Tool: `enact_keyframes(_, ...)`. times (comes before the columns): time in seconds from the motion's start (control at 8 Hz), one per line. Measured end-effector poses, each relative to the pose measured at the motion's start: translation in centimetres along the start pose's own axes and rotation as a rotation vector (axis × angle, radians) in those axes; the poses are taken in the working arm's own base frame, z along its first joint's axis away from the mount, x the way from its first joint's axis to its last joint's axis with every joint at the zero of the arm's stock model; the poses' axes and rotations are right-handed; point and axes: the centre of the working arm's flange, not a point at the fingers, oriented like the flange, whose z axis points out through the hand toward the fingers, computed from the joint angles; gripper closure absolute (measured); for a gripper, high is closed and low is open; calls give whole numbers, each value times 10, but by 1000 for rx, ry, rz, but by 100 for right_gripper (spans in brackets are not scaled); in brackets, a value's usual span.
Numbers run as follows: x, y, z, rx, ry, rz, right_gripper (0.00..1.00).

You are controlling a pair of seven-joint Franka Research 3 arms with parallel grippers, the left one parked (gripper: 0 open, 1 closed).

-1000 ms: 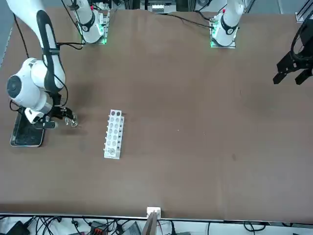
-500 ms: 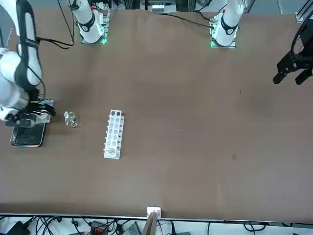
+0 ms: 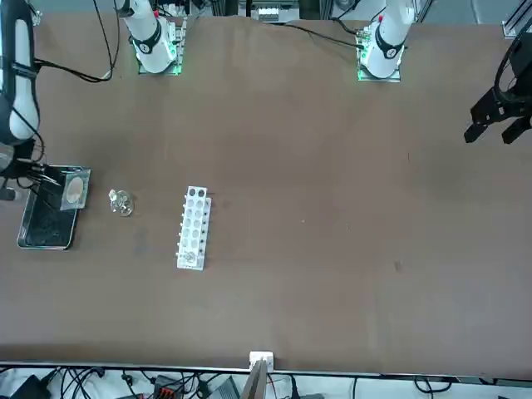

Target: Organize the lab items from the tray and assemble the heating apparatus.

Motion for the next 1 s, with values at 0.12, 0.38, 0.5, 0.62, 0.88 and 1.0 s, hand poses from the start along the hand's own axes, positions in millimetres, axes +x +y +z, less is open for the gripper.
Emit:
enact_keyframes(0.12,-3,18,0,-7,19,33,26)
enact_keyframes(0.38,-6,46,4,-14,79,142,29)
enact_keyframes(0.5,-7,55,10,13,98,211,33)
enact_keyframes(0.62,-10,65,17,50,108,274,39)
enact_keyframes(0.88,-18,84,27,112,122,377,48)
enact_keyframes(1.0,-20,86,30,151,133,419,48)
